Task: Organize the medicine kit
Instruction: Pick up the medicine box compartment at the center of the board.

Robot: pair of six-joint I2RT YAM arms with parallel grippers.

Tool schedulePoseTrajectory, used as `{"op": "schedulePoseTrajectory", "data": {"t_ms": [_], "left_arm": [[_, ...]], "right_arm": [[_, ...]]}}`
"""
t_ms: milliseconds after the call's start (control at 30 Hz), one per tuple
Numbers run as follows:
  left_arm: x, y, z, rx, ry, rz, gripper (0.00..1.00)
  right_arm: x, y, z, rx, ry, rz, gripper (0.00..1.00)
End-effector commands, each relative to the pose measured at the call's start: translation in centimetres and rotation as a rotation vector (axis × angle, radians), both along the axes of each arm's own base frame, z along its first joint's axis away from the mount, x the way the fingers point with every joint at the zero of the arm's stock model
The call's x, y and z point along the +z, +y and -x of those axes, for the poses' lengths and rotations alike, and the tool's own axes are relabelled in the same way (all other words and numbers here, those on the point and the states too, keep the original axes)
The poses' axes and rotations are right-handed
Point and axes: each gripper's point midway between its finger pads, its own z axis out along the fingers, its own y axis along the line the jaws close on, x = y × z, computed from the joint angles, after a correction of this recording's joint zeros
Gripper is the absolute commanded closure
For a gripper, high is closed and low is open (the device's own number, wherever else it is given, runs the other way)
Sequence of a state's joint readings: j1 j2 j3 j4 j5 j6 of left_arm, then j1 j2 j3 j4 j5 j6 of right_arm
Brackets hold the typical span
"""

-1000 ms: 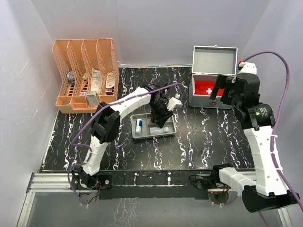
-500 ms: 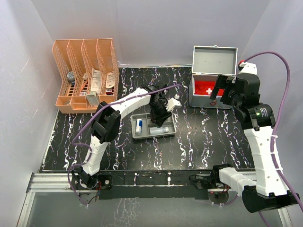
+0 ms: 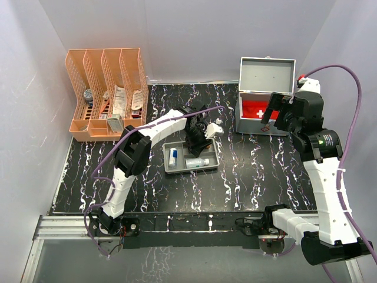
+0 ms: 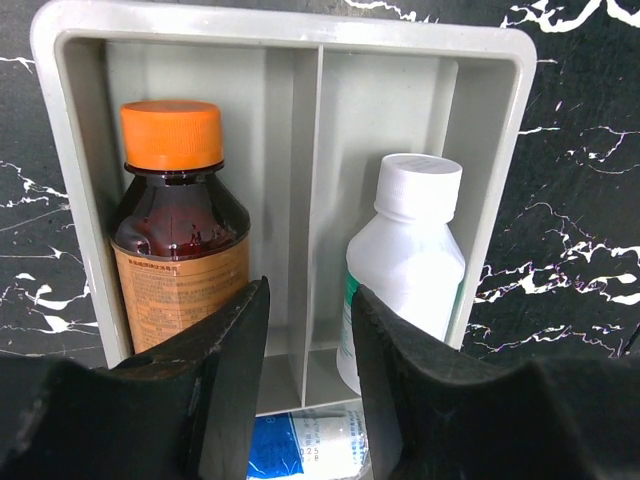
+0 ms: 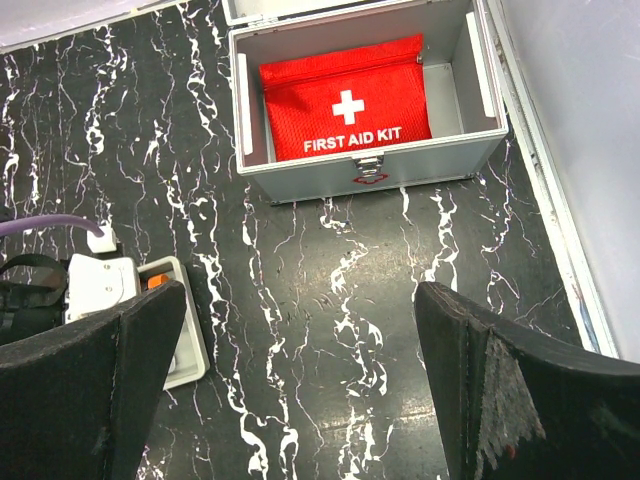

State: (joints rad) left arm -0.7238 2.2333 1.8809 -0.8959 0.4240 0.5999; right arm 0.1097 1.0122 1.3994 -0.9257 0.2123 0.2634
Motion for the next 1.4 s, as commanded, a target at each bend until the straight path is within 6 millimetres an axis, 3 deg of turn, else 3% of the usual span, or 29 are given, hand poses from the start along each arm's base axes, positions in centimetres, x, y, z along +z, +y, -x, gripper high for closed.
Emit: {"op": "schedulePoseTrajectory", "data": {"t_ms": [0,467,767,833,933,1167,1367], "left_arm": [[-1.3,1.3,0.8,-0.043,0.024,-0.038,0.62],[-3.5,2.0,1.8,-0.067,0.065,-0.058,0.65],[-4.8,3.0,3.8,-0.059,0.159,-0.091,0.71],[-5.1,3.2,4.3,-0.056,0.176,-0.1,0.75],[-5.5,3.7,4.8,-0.052,0.202,-0.121,0.99],[-4.6,3.9,5.5,-0.057,0.229,-0.123,1.0],[-3.1,3.8,4.9,-0.062,0.215,-0.107,1.0]], "right_arm": [[1.7,-0.4,0.4,-0.027,-0.063,-0.006,0.02],[1.5,-0.9,1.7,-0.05,-0.06,-0.006,0.02],[1.8,-1.2,2.5,-0.061,-0.061,-0.001,0.02],[1.9,-1.2,2.6,-0.059,-0.06,0.0,0.02],[1.9,-1.1,2.6,-0.057,-0.06,0.001,0.02],[1.6,-1.1,2.3,-0.061,-0.048,-0.007,0.02],[-0.5,-1.1,0.7,-0.078,0.035,0.005,0.02]]}}
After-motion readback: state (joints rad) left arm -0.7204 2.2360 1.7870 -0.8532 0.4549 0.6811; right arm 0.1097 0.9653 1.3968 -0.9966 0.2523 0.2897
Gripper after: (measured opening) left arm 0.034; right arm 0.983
